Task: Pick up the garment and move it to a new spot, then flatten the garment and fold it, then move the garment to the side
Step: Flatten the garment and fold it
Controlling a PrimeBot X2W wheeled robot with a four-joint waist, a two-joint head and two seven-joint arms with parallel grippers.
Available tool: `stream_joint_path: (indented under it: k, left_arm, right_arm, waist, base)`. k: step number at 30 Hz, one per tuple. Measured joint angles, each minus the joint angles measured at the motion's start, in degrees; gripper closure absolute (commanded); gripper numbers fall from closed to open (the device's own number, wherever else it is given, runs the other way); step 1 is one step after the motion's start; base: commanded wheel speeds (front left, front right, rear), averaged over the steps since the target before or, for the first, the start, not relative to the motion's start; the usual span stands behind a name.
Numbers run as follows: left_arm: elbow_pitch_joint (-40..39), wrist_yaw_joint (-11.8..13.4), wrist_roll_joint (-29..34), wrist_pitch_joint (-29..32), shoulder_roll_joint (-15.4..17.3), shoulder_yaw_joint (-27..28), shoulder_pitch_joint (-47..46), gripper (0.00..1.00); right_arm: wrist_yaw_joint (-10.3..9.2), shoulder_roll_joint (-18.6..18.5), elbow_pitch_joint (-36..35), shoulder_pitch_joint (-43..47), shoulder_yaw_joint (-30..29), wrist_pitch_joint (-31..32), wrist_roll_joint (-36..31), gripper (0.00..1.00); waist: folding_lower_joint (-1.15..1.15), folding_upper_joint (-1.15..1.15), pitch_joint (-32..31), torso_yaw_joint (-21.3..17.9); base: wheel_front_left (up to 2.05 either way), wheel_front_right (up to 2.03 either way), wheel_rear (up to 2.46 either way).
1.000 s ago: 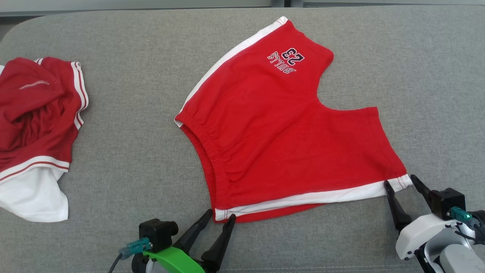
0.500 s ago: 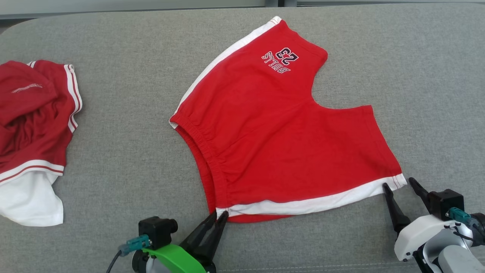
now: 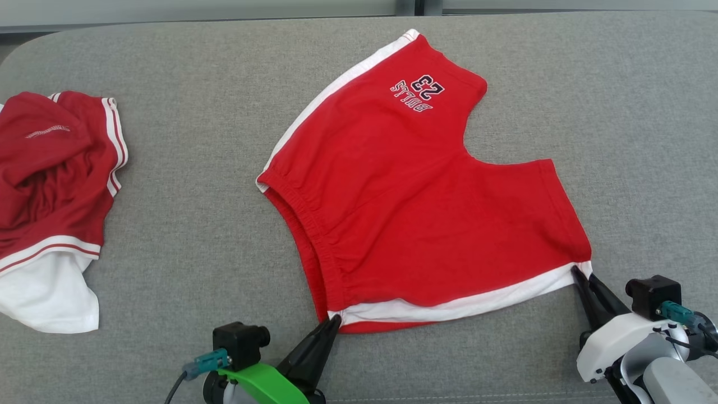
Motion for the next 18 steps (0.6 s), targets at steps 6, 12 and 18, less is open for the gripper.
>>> stream_joint_path:
  k: [6,12,18]
  left_arm:
    - [-0.19,0.0,-1.14,-0.46,1.0,-0.32,0.0,1.0]
    - [-3.2,0.0,-2.71,-0.4,2.61,0.74,0.0,1.0]
    - [-7.62,0.0,-6.58,1.37,5.05,1.37,0.27,1.0]
  right_arm:
    - [1.54,0.3,-0.23,-0.02,-0.77,0.0,3.68,1.0]
    - [2.54,1.54,-3.5,-0.03,-1.99,0.64,10.29,1.0]
    - [3.03,0.78,-9.35,0.15,-3.64,3.05,16.63,1.0]
  waist:
    - [0.0,0.0,-0.66,0.25]
    - [0.0,0.0,-1.95,0.21]
    - [0.0,0.0,-3.66,-0.15]
  base:
    - [0.0,0.0,0.0]
    - [0.0,0.0,0.0]
    - [0.0,0.0,0.0]
